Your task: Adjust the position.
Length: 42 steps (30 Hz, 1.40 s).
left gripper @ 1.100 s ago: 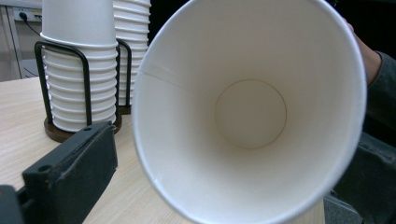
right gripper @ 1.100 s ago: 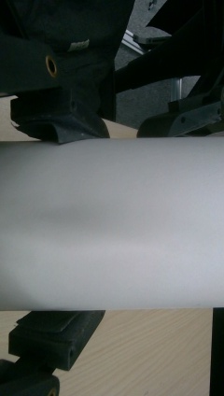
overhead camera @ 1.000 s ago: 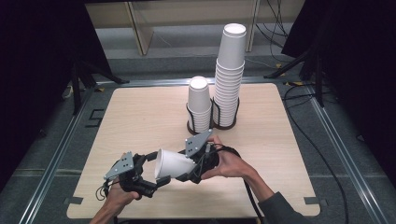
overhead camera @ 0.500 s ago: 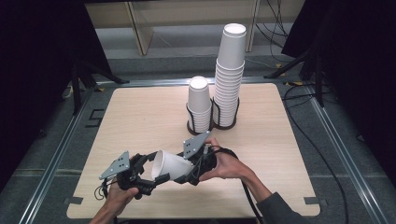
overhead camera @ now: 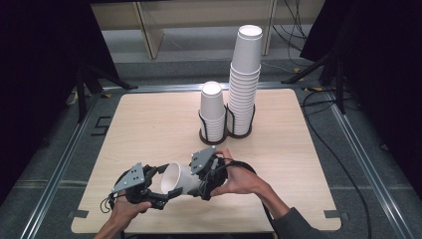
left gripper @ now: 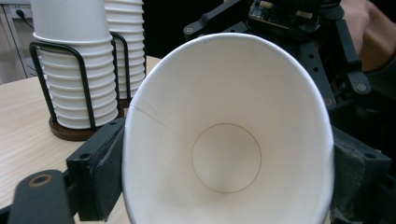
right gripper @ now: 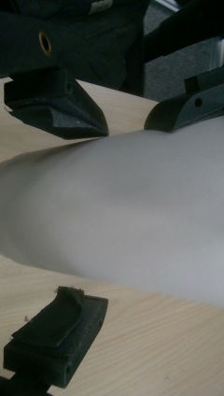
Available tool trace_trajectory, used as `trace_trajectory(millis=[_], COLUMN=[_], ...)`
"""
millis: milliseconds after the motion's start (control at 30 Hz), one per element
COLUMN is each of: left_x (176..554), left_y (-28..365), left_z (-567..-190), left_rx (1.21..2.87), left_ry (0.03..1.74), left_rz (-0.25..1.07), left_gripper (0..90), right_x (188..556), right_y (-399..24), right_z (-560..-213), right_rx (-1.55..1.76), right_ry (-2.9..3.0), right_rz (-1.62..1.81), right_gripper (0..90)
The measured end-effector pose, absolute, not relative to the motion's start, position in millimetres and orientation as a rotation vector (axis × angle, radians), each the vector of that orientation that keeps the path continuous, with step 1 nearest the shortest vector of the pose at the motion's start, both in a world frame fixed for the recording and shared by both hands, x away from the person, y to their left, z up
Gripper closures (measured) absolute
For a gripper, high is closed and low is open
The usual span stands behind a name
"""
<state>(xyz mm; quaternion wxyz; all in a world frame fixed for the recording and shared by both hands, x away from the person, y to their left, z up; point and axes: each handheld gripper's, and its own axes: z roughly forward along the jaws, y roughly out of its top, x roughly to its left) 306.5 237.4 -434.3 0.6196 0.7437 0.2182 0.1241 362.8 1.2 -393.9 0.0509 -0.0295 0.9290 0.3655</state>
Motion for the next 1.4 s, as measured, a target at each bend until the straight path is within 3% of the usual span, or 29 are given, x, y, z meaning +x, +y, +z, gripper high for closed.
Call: trace_trajectory(millis=[267,733,1100,1400], left_x=[304,307,308,307], left_y=[232,247,240,238], left_z=[-433,-435,-438,-437], left_rx=[1.721,1.480,1.465,1.456], left_ry=[0.464,0.540,0.578,0.567], left_rz=[0.281,0.240,0.227,0.225], left_gripper=[12.1,8.9,3.3,9.9], right_x=[358,371,372,368], right_y=[11,-6,-4,6], right_z=[-405,-395,-395,-402], right_rx=[-0.168,-0.078,-0.055,-0.051], right_ry=[2.876,2.805,2.755,2.778], right_rz=[1.082,1.352,1.481,1.523], right_gripper=[21.9,22.7,22.5,22.3])
